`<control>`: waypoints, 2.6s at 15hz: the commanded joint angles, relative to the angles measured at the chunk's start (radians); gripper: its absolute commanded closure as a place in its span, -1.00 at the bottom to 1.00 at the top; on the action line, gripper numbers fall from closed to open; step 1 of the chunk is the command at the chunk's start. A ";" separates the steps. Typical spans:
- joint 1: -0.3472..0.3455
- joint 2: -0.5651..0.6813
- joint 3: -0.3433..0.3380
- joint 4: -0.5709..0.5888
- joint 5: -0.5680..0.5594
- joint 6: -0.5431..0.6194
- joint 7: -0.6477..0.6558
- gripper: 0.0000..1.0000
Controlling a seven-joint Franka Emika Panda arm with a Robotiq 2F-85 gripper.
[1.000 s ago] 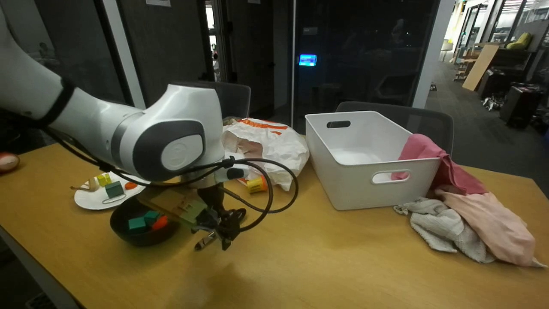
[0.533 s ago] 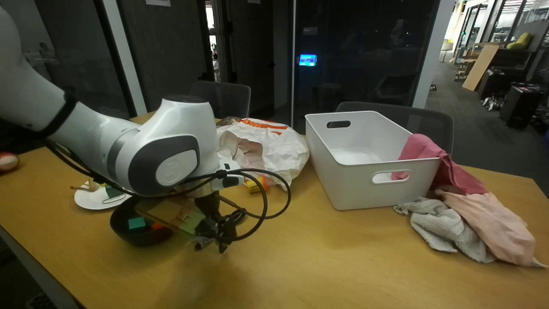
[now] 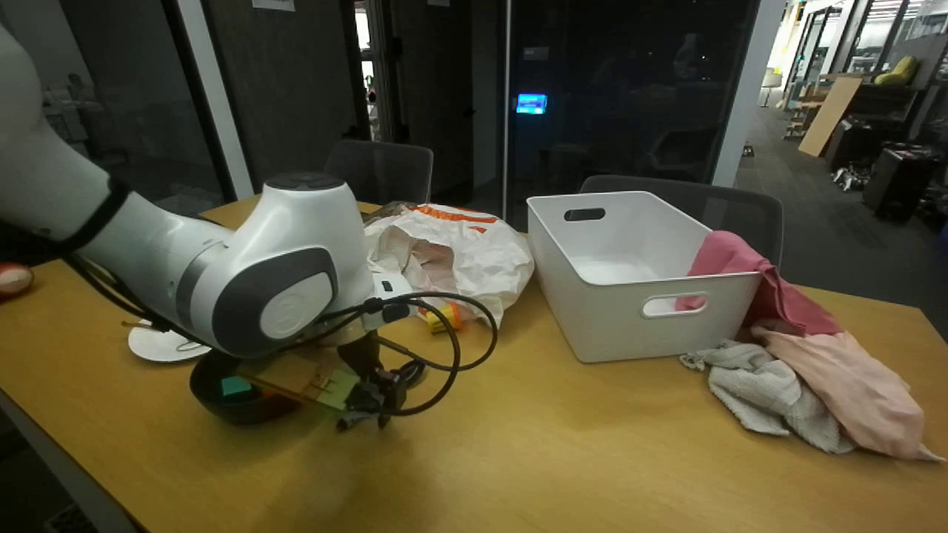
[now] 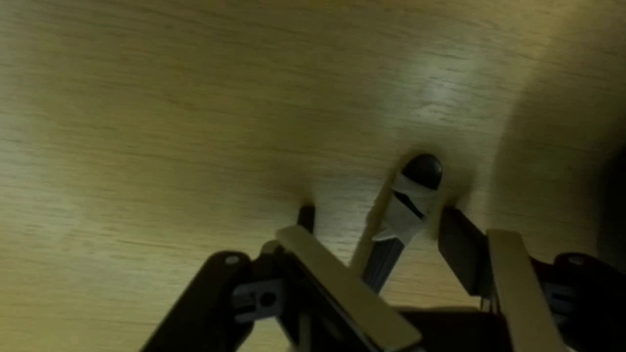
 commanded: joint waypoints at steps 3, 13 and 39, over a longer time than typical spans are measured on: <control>0.004 0.000 -0.010 -0.013 0.006 0.062 -0.055 0.57; -0.084 -0.036 0.065 -0.020 -0.357 0.069 0.072 0.77; 0.022 -0.283 0.639 0.110 -1.017 -0.937 0.214 0.78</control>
